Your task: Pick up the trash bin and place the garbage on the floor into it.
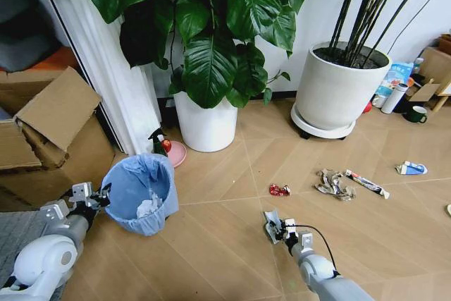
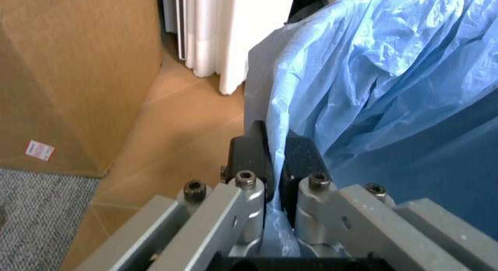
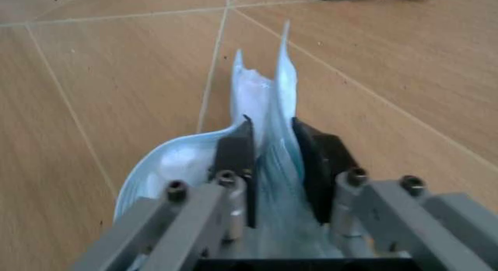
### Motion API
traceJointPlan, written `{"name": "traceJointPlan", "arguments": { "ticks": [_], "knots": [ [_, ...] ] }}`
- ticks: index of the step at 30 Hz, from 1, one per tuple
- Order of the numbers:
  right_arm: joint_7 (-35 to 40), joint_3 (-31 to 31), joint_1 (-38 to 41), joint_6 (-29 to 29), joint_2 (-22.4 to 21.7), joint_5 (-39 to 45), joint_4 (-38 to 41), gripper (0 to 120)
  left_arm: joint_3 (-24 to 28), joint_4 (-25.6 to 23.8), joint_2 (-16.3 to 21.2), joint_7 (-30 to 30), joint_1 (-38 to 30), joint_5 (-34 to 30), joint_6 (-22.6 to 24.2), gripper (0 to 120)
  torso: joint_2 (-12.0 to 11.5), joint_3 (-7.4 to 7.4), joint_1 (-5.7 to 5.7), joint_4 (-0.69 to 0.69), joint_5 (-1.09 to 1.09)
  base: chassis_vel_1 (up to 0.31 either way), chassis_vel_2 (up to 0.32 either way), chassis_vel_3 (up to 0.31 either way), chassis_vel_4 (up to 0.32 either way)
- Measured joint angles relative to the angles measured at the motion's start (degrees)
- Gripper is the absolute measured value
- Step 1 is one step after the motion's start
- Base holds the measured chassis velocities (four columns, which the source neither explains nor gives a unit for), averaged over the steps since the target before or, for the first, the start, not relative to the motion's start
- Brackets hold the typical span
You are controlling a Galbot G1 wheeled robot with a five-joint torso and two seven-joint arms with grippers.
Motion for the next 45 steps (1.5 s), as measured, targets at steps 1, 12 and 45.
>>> {"name": "traceJointPlan", "arguments": {
  "ticks": [1, 12, 45],
  "knots": [
    [-0.11, 0.06, -0.18, -0.02, -0.13, 0.0, 0.17, 11, -0.02, -0.04, -0.06, 0.01, 0.08, 0.01, 0.0, 0, 0.0, 0.0, 0.0, 0.0, 0.0, 0.0, 0.0, 0.0, 0.0],
    [-0.77, 1.15, -1.59, 0.08, -1.47, 0.18, 2.05, 0, -0.11, -0.36, -0.34, 0.22, 0.52, 0.06, -0.02, 0, 0.0, 0.0, 0.0, 0.0, 0.0, 0.0, 0.0, 0.0, 0.0],
    [-23.75, -25.84, 26.91, 16.62, 6.68, 9.64, 13.66, 0, 4.51, -2.25, 0.58, -0.2, 1.89, 0.88, 0.55, 0, 0.0, 0.0, 0.0, 0.04, -0.03, 0.0, 0.0, 0.0, 0.0]
  ]
}}
